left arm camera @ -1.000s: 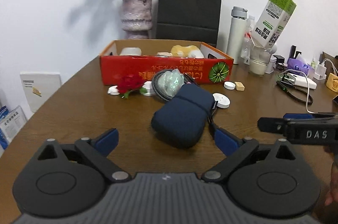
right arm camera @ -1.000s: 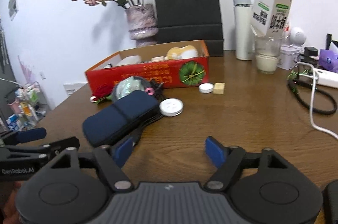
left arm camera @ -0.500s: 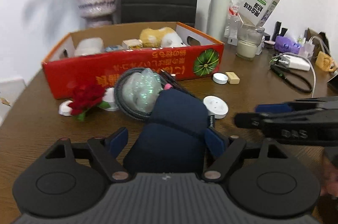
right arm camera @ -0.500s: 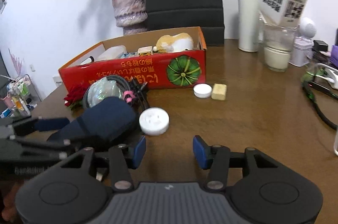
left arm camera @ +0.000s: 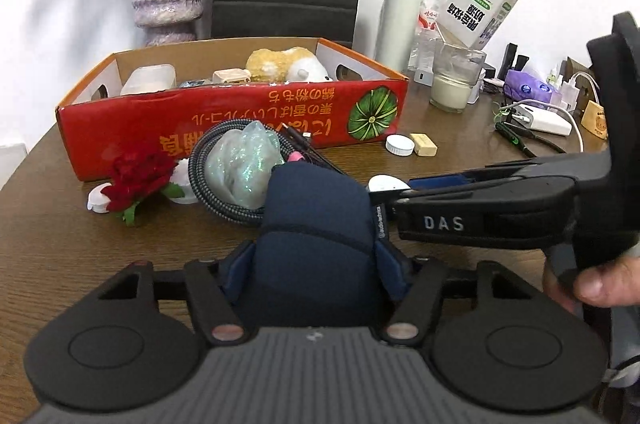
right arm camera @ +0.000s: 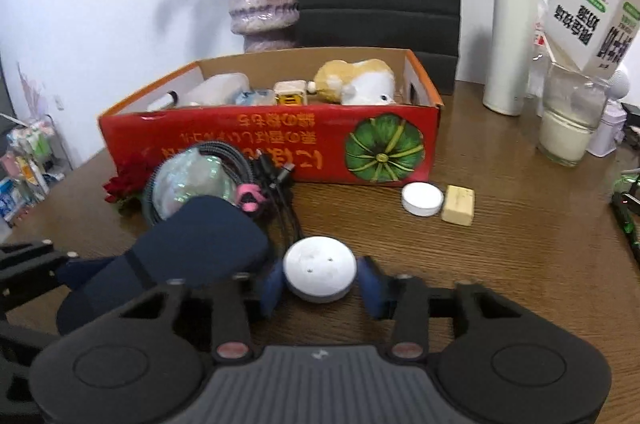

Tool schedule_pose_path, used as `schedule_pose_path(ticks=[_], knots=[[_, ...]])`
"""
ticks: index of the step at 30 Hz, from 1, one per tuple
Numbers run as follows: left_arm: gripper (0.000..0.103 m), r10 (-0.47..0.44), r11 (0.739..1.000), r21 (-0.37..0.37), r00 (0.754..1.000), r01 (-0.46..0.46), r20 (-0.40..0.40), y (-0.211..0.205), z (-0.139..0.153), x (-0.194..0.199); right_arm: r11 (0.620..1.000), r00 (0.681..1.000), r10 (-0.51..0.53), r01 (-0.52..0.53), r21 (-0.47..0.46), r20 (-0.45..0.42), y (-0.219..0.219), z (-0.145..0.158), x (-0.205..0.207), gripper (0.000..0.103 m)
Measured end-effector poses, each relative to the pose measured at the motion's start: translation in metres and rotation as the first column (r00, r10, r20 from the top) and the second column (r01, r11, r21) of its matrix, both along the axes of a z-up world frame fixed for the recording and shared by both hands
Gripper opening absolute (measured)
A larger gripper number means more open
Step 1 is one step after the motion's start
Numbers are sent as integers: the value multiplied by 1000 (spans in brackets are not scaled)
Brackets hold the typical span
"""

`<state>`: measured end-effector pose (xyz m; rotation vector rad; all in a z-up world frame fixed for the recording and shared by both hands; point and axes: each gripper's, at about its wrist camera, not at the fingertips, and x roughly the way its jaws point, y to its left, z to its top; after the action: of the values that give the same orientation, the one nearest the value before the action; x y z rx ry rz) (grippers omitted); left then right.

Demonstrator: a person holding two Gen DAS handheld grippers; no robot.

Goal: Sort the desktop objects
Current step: 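Grasp the white round puck with the right gripper while the left grasps the navy case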

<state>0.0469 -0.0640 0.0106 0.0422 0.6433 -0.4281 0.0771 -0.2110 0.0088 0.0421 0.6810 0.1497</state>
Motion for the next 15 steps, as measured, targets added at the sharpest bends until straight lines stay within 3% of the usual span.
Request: schedule_pose_path(ticks=[8, 15], knots=[[63, 52, 998, -47, 997, -49, 60, 10, 27, -40, 998, 994, -70, 69, 15, 85, -14, 22, -27, 38], [63, 148, 987, -74, 984, -141, 99, 30, 53, -71, 998, 982, -54, 47, 46, 183, -18, 56, -69, 38]])
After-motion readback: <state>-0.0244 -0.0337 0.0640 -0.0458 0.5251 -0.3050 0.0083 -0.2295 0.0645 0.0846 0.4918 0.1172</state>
